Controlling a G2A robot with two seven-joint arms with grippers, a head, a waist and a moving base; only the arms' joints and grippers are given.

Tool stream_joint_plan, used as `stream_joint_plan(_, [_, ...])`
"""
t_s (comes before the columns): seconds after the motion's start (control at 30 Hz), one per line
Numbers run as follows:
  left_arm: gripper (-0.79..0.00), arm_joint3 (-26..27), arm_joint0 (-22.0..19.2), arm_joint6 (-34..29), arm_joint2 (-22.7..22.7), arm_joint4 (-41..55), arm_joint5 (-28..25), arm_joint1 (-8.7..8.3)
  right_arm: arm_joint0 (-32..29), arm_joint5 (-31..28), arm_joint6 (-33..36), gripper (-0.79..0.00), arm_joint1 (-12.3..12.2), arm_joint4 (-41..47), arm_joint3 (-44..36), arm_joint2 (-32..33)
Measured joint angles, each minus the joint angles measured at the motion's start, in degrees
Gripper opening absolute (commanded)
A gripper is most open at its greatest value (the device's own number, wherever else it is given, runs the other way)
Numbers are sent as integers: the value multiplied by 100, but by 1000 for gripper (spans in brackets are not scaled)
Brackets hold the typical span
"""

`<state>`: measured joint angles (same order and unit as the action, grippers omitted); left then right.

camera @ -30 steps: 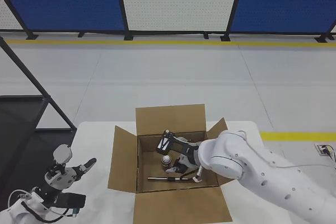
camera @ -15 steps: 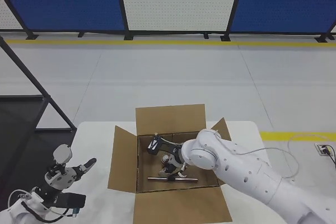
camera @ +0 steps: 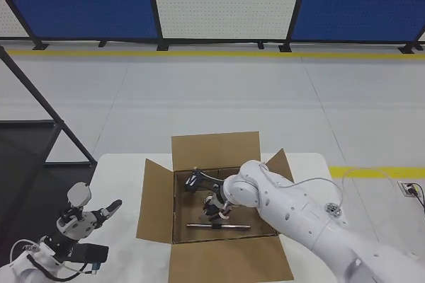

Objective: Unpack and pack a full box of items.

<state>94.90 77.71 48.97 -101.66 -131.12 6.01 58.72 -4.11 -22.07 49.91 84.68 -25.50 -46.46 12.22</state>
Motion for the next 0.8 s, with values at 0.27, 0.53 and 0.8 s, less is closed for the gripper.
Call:
stream_joint_plan(0.27, [0,0,0,0,0,0,0,0,-29,-107,20,-520,341,-67,613,27])
stream_joint_plan(0.53, [0,0,0,0,0,0,0,0,30,-196,-108,-785,538,-235,962,136])
stream_joint_plan(0.8, [0,0,0,0,0,0,0,0,400,240,-53,-785,311,-764,305,499])
